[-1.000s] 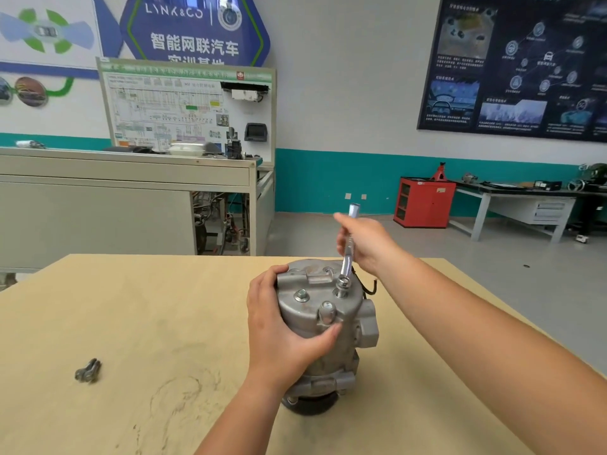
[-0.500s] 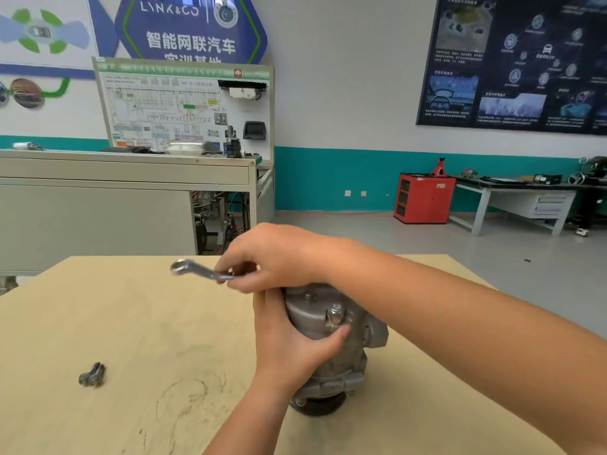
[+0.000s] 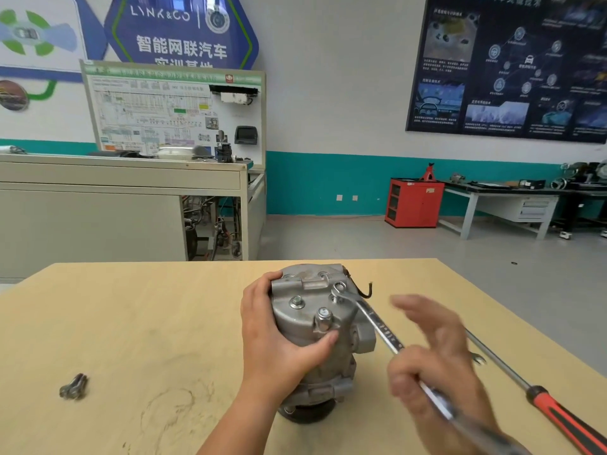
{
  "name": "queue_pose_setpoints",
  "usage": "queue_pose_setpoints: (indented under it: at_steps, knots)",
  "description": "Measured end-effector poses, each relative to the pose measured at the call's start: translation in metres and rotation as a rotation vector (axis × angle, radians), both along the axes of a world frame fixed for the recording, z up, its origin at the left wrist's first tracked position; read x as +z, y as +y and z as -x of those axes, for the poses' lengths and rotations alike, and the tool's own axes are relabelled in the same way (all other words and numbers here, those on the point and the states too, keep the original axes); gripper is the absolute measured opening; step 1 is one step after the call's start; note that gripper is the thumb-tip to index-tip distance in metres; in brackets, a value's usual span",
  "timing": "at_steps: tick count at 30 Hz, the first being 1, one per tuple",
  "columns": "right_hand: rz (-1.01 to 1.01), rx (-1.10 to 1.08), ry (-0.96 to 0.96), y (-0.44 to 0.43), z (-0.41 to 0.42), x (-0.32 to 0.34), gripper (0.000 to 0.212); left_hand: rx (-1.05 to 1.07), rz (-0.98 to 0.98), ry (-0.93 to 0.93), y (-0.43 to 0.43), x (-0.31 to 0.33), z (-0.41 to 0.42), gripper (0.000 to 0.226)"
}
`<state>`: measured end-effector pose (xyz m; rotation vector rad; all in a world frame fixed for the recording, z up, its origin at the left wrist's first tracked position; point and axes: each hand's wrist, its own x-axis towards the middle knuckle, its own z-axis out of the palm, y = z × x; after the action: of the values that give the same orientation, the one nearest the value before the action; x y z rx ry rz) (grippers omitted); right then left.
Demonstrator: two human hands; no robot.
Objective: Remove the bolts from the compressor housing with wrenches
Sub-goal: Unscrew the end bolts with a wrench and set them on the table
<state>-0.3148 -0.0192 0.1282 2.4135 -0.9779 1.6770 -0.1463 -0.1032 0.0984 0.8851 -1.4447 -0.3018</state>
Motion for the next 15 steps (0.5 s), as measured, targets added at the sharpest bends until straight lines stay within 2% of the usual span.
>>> queue_pose_setpoints:
  at_steps: [3,8,12,15]
  knots:
    - [-0.155,-0.061,-0.141,0.004,0.018,0.004,0.025,0.004,-0.011,-0.015,0.001,0.002,-0.002,0.089]
    - [-0.502,0.211,-0.216,0.008,0.030,0.026,0.031,-0.018,-0.022,-0.083,0.004,0.002,-0.010,0.088]
    - [-0.501,0.371,-0.356,0.006,0.028,0.039,0.032,-0.033,-0.062,-0.129,0.006,0.004,-0.015,0.089]
    - [-0.410,0.466,-0.466,0.007,0.032,0.040,0.036,-0.069,-0.088,-0.125,0.015,0.008,-0.016,0.088]
